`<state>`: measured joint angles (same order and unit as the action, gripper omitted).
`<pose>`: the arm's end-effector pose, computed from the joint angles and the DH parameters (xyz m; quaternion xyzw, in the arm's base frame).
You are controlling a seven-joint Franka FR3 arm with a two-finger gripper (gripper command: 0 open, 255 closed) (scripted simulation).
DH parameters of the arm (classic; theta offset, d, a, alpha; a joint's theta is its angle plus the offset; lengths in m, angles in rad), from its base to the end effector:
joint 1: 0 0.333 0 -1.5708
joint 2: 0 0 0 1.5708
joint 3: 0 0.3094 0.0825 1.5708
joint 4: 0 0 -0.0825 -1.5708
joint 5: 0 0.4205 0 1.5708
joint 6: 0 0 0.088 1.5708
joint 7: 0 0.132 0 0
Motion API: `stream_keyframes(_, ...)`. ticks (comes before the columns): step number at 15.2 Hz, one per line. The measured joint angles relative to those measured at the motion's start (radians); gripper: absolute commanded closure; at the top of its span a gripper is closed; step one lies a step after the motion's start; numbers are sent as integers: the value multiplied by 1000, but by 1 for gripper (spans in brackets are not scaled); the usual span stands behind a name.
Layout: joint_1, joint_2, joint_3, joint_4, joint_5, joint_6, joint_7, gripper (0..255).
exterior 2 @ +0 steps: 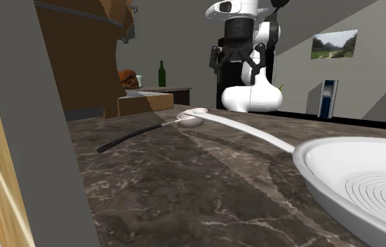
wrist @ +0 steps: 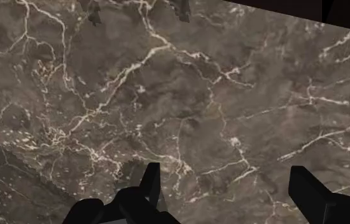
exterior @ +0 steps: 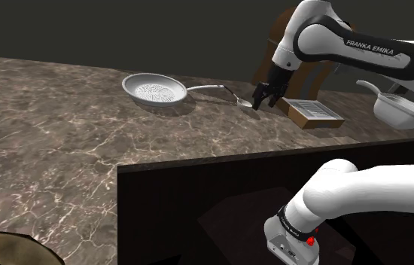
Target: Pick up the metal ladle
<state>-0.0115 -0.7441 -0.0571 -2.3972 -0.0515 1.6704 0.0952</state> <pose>0.3662 -0.0337 0.5332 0.9973 -0.0721 0.0084 0.0061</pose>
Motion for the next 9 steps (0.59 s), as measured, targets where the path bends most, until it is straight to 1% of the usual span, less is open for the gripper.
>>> stream_keyframes(1, 0, 0, 0, 0, 0, 0, 0, 0)
stream_keyframes(3, -5, 50, -13, 28, 2, 21, -1, 0)
stream_keyframes(9, -22, 273, -70, 171, 28, 95, -7, 0)
